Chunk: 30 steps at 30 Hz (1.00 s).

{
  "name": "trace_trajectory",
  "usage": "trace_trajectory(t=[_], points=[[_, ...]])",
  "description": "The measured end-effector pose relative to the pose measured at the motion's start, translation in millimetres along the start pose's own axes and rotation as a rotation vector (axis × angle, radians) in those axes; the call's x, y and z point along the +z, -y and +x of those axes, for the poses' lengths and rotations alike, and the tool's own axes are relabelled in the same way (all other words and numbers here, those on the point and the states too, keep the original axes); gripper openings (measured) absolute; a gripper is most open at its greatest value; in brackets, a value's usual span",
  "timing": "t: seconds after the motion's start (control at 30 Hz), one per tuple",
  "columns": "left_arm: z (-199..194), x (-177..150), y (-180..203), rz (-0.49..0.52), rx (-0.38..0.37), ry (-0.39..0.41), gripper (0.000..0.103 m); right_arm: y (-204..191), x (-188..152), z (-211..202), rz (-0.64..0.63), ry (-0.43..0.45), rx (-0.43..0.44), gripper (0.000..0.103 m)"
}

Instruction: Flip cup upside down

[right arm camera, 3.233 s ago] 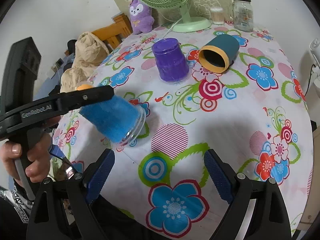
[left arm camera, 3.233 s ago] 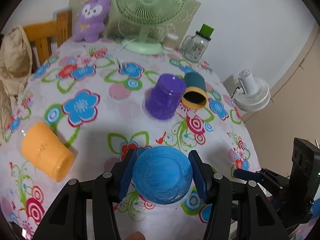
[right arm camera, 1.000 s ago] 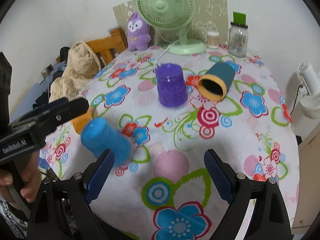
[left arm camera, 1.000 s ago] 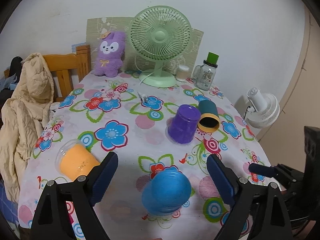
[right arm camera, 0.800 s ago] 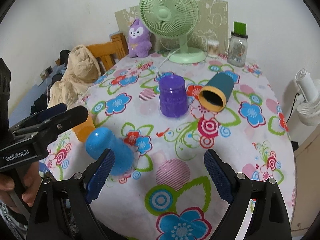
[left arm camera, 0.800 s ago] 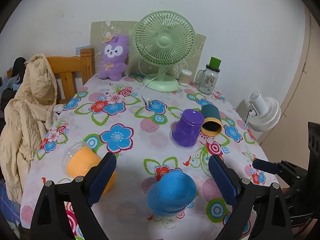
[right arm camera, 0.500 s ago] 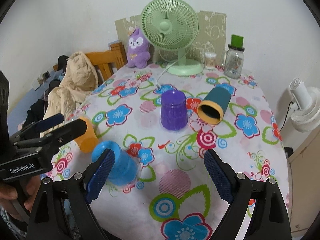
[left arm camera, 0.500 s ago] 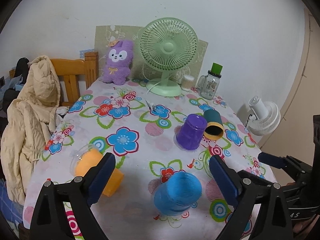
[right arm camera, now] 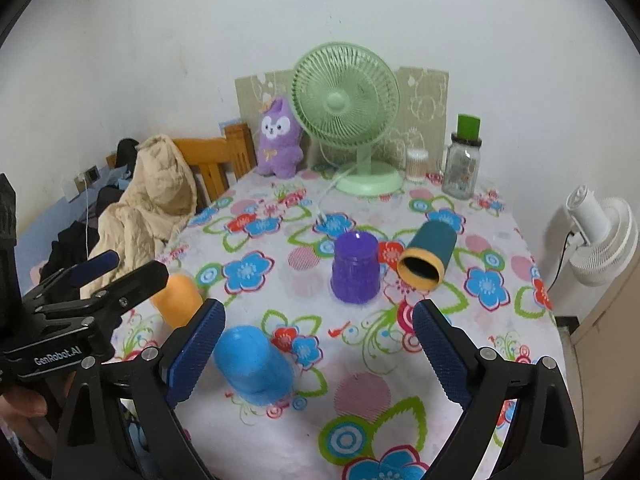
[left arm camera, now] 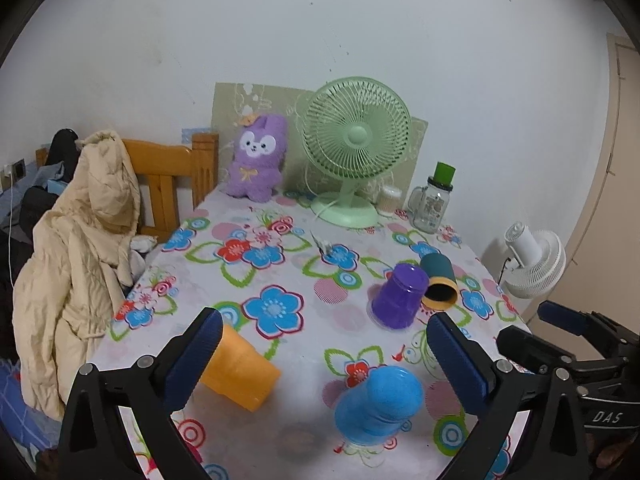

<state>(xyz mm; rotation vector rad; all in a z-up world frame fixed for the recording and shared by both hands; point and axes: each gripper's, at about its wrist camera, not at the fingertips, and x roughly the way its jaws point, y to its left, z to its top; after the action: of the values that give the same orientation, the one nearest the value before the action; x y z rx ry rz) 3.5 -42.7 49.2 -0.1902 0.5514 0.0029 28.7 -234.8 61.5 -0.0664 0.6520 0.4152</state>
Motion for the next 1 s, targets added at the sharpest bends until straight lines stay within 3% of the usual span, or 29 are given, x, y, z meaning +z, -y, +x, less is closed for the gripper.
trace_trajectory(t=[0.17, 0.5, 1.0], points=[[-8, 3, -4, 0.005, -0.003, 0.040, 0.103, -9, 4, -10, -0.025, 0.067, -0.019, 0.097], [-15, 2, -5, 0.028, 0.008, 0.082, 0.103, -16, 6, -17, -0.027, 0.116, -0.016, 0.101], [-17, 3, -5, 0.030, 0.011, 0.092, 0.103, -20, 5, -18, -0.033, 0.125, -0.016, 0.101]])
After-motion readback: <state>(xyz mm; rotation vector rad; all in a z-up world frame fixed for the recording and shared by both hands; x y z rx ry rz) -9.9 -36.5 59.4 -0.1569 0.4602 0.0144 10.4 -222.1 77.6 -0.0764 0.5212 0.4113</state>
